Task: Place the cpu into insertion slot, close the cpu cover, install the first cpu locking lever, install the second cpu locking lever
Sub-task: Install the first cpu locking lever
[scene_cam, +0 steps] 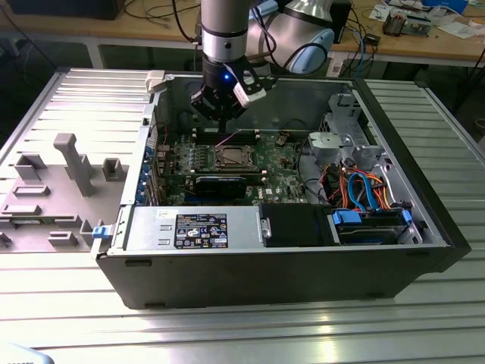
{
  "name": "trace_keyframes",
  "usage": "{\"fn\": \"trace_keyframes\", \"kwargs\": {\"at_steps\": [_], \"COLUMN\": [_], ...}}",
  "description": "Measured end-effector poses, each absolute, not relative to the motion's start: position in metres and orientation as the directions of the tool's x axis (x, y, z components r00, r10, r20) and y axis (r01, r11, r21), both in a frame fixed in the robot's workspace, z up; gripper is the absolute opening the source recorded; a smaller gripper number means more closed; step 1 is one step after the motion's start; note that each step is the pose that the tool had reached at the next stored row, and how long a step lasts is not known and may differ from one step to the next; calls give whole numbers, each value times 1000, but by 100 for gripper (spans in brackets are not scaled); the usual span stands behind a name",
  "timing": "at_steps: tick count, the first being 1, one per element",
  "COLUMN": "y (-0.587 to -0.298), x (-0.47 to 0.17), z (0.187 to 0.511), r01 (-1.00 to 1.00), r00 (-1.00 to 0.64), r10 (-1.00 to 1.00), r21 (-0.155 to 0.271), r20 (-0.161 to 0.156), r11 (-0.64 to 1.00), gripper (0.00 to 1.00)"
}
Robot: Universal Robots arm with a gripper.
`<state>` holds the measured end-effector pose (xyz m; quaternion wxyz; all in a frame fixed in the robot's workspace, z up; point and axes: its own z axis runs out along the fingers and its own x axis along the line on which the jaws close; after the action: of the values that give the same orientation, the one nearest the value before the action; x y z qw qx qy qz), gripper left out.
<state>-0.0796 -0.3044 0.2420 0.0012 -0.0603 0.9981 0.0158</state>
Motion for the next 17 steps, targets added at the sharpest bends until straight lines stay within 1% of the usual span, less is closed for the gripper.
{"fn": "trace_keyframes", "kwargs": {"at_steps": [17], "y": [-303], "x": [-80], "z": [237], "r01": [-120], "r00": [-993], "r10": [-120], "r21": [31], "r20": [-4], "r11": [992], "gripper": [11]}}
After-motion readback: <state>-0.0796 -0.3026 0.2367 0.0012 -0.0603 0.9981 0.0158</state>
